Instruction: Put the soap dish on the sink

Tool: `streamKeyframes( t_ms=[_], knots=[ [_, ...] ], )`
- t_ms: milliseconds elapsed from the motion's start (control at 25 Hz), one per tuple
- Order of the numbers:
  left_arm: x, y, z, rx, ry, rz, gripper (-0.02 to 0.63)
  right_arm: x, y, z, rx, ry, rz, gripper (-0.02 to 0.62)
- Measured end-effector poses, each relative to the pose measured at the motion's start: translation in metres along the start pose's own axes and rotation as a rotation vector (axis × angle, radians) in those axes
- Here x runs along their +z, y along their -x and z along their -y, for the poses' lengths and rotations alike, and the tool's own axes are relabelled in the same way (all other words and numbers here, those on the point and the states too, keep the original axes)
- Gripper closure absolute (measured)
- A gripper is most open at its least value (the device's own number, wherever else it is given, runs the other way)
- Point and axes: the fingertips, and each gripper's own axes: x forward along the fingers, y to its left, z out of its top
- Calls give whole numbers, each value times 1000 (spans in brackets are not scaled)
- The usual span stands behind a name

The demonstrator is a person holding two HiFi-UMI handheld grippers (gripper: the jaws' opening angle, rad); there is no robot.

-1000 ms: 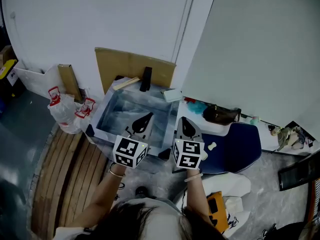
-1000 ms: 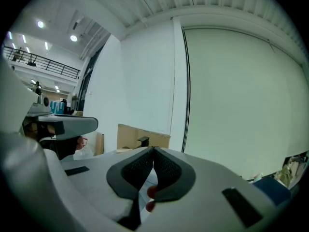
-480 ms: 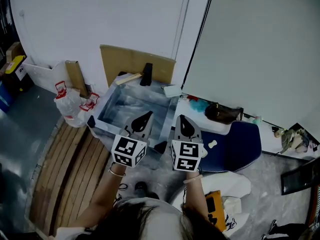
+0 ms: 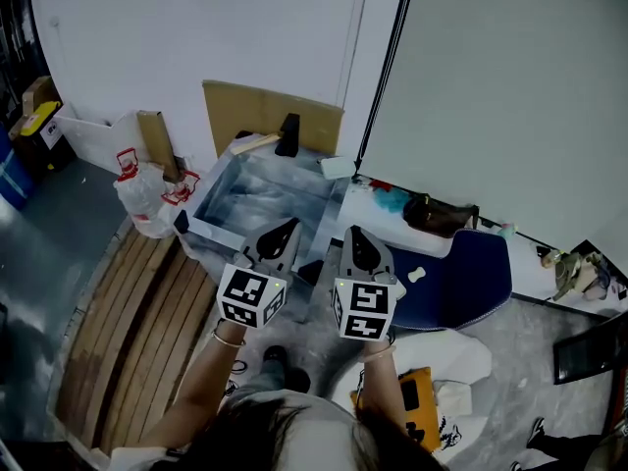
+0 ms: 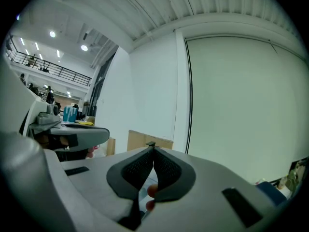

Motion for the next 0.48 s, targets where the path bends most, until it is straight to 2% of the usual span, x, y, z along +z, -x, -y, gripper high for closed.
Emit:
streamKeyframes(
  t_ms=[480],
  knots=[
    [6, 25, 34, 24, -14, 4, 597, -2, 42, -2, 38, 13, 11, 571]
  ],
)
